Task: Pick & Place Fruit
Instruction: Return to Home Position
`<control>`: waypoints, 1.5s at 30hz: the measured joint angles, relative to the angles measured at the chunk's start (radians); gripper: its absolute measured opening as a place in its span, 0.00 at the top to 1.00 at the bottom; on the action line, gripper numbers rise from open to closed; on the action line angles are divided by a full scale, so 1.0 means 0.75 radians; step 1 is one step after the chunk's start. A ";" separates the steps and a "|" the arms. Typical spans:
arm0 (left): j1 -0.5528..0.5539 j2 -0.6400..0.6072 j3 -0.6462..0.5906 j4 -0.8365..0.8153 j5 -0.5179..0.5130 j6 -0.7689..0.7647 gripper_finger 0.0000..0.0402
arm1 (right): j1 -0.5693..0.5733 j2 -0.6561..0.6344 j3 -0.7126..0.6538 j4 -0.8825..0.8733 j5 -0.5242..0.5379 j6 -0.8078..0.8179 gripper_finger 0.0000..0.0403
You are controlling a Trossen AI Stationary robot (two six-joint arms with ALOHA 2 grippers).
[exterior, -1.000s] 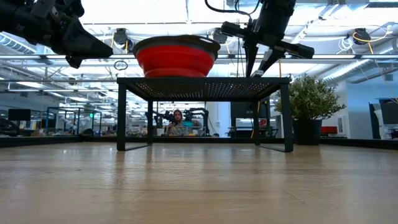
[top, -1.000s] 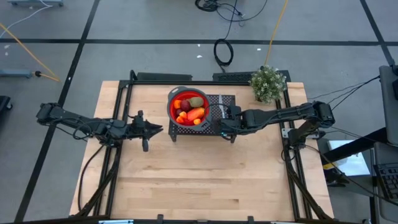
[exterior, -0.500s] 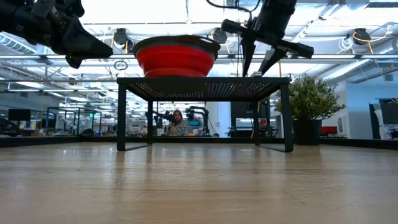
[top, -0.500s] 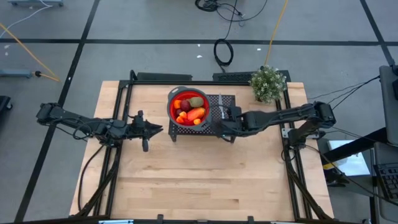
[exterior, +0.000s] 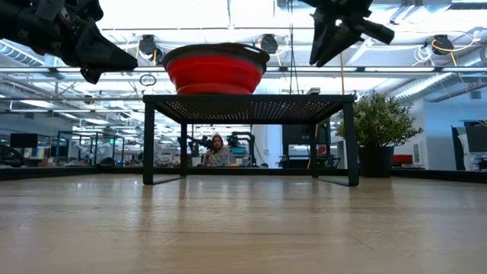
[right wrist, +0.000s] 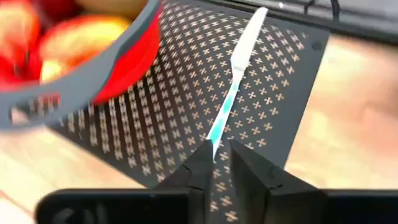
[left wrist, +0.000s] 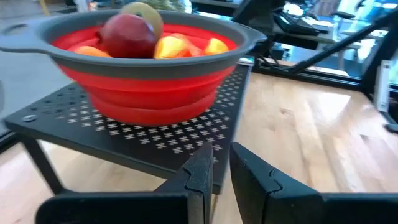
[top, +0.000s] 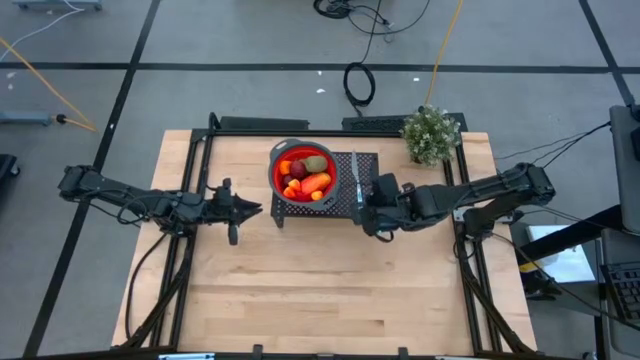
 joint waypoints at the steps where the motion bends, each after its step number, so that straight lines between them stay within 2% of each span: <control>1: 0.000 0.000 0.000 0.000 0.018 0.000 0.87 | 0.002 -0.001 0.000 0.000 0.002 -0.074 0.90; 5: 0.000 0.000 0.000 0.001 0.092 0.000 0.87 | 0.002 -0.006 0.000 0.006 -0.015 -0.384 0.99; 11: 0.000 0.000 0.000 0.018 0.115 0.001 0.87 | -0.016 -0.027 0.000 0.007 -0.150 -0.781 1.00; 16: 0.000 -0.001 -0.001 0.065 0.078 0.037 0.87 | -0.033 -0.112 -0.041 0.029 -0.219 -1.019 1.00; 22: 0.000 0.000 -0.001 0.100 0.046 0.048 0.87 | -0.061 -0.382 -0.283 0.267 -0.406 -1.161 1.00; 29: 0.001 -0.001 -0.001 0.112 0.008 0.049 0.87 | -0.132 -0.758 -0.621 0.651 -0.859 -1.424 1.00; 33: 0.001 -0.001 -0.001 0.112 -0.041 0.070 0.87 | -0.173 -0.935 -0.750 0.719 -1.073 -1.565 1.00; 36: 0.001 -0.001 -0.001 0.112 -0.084 0.083 0.87 | -0.199 -1.054 -0.808 0.717 -1.124 -1.589 1.00; 41: 0.003 -0.004 -0.001 0.112 -0.094 0.111 0.87 | -0.239 -1.233 -0.866 0.717 -1.127 -1.634 1.00; 45: 0.003 -0.072 -0.001 0.111 -0.094 0.164 0.87 | -0.260 -1.368 -0.901 0.716 -1.125 -1.651 1.00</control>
